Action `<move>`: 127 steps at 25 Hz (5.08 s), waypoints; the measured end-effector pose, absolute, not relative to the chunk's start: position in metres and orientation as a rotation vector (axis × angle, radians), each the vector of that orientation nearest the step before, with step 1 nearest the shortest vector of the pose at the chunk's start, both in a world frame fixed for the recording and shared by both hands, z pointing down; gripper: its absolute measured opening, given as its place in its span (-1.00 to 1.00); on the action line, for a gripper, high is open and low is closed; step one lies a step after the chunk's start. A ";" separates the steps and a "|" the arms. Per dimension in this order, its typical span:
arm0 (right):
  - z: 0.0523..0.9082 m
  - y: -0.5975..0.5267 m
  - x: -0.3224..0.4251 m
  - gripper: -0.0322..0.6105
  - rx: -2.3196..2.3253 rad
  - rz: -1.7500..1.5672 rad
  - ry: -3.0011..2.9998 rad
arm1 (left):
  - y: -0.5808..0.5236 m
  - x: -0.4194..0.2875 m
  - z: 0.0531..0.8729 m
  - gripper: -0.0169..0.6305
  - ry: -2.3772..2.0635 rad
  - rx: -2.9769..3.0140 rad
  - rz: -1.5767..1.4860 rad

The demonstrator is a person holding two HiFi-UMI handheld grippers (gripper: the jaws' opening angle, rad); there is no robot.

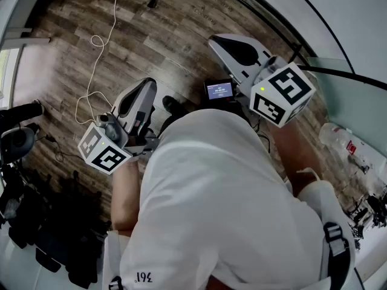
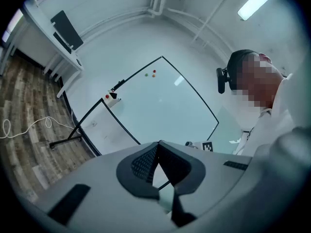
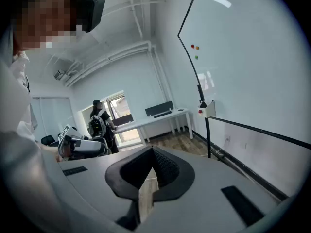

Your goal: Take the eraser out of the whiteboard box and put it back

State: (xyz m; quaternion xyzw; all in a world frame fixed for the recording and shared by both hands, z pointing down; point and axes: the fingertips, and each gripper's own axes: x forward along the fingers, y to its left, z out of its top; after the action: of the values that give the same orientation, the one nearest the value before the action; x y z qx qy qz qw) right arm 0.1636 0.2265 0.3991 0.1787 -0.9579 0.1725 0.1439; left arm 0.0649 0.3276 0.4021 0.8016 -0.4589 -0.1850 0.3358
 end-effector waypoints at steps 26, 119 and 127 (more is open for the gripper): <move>0.395 0.223 0.175 -0.57 0.513 0.537 -2.821 | 0.319 0.069 0.397 -0.93 -1.252 2.095 -0.510; 0.407 -0.041 -0.005 -0.56 0.814 0.578 -2.699 | 0.016 -0.113 0.404 -0.49 -0.972 2.173 -0.360; 0.410 -0.053 0.004 -0.56 0.795 0.578 -2.688 | 0.005 -0.107 0.406 -0.49 -1.005 2.158 -0.360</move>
State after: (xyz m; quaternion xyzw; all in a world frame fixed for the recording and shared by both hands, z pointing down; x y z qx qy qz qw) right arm 0.0037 -0.0530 0.4103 0.2751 -0.9301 0.1999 0.1391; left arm -0.1069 0.0052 0.4058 0.8368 -0.3894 -0.1396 0.3588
